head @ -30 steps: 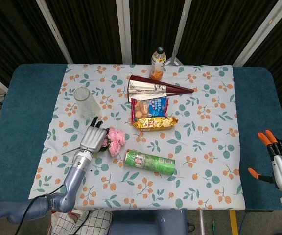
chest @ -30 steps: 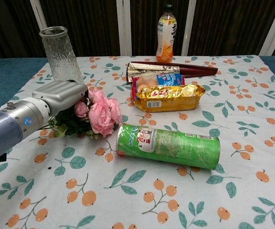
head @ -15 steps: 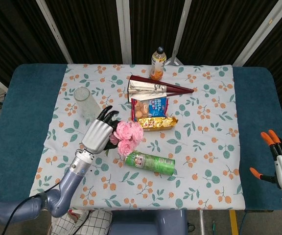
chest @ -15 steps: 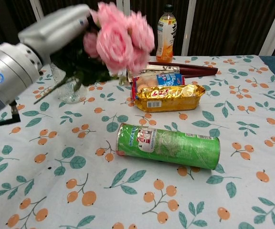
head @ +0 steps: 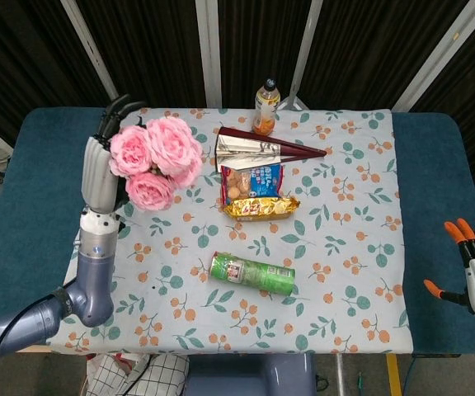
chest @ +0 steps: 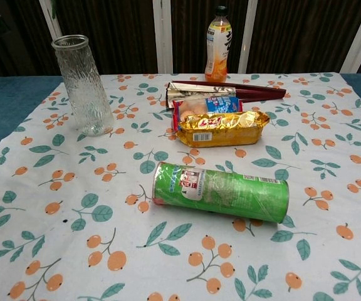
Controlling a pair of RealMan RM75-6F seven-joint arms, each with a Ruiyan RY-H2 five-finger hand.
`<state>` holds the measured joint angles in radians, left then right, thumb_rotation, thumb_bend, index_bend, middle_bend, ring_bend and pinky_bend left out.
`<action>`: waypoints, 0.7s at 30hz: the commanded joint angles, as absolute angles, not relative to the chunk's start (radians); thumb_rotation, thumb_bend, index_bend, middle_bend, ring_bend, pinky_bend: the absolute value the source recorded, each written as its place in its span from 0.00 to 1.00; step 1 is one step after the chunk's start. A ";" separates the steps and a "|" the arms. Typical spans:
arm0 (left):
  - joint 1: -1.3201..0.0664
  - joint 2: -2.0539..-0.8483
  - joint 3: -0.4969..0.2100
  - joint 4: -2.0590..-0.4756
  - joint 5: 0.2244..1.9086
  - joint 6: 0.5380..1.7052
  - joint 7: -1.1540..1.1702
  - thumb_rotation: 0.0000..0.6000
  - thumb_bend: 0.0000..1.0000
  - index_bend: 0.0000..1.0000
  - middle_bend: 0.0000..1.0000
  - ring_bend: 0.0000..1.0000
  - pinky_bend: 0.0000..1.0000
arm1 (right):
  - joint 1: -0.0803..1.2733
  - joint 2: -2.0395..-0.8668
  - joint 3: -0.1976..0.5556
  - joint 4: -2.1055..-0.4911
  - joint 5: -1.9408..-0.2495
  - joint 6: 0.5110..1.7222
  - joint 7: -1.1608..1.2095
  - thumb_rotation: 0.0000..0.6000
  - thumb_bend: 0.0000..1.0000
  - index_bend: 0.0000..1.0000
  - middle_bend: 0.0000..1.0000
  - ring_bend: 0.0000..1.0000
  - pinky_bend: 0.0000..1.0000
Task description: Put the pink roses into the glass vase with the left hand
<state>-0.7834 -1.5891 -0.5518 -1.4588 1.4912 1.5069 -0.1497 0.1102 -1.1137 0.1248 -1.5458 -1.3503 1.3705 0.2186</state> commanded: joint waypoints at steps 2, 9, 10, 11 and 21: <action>-0.830 -1.612 -0.614 -1.365 1.402 1.485 -0.249 1.00 0.45 0.45 0.57 0.20 0.13 | 0.114 -1.121 0.130 -1.534 -1.337 1.359 0.215 1.00 0.15 0.13 0.00 0.00 0.00; -0.896 -1.673 -0.596 -1.169 1.392 1.463 -0.302 1.00 0.45 0.45 0.56 0.20 0.13 | 0.113 -1.124 0.140 -1.523 -1.311 1.350 0.214 1.00 0.15 0.13 0.00 0.00 0.00; -0.905 -1.689 -0.594 -1.136 1.391 1.467 -0.317 1.00 0.45 0.45 0.56 0.20 0.13 | 0.113 -1.124 0.141 -1.522 -1.311 1.350 0.214 1.00 0.15 0.13 0.00 0.00 0.00; -0.914 -1.705 -0.594 -1.105 1.386 1.470 -0.334 1.00 0.45 0.45 0.56 0.20 0.13 | 0.113 -1.124 0.141 -1.522 -1.310 1.349 0.214 1.00 0.15 0.13 0.00 0.00 0.00; -0.968 -1.815 -0.592 -0.863 1.334 1.474 -0.444 1.00 0.45 0.45 0.56 0.20 0.13 | 0.112 -1.129 0.149 -1.511 -1.297 1.345 0.217 1.00 0.15 0.13 0.00 0.00 0.00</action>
<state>-0.9526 -1.7901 -0.5945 -0.9012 1.3498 1.4729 -0.4186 0.1119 -1.1293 0.1489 -1.5115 -1.2978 1.3455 0.2168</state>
